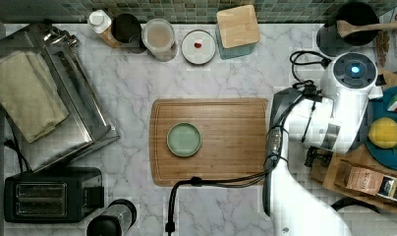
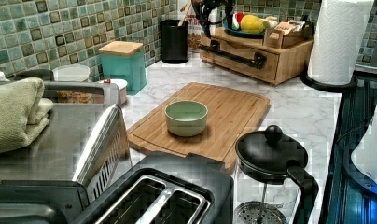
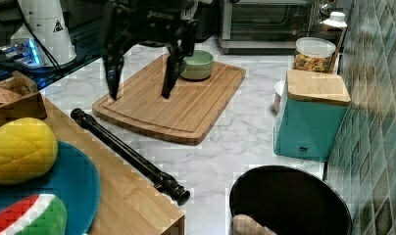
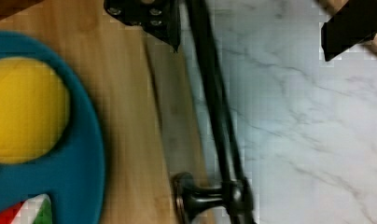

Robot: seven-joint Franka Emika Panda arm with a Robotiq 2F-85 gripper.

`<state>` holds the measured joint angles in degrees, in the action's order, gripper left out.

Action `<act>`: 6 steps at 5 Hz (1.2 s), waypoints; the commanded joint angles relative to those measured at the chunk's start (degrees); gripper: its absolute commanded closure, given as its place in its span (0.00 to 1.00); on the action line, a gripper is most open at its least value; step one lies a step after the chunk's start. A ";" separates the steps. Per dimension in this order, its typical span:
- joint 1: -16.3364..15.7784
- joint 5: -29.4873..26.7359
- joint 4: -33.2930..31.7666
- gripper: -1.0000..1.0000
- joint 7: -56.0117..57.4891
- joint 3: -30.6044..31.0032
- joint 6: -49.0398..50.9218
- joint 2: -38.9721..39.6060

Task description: Open the drawer.

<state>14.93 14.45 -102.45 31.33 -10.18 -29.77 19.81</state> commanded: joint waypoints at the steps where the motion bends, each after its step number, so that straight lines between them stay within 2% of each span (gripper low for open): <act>1: 0.45 0.16 7.62 0.00 7.38 1.50 -0.57 2.07; 4: 2.27 0.00 1.71 0.00 6.04 1.44 -4.57 1.11; 5: 3.60 -0.57 1.94 0.00 8.19 1.12 -4.94 2.73; 6: 3.71 -0.22 -1.19 0.00 5.87 0.43 -7.63 1.93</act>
<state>17.40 14.48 -102.17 35.59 -9.02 -37.12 22.06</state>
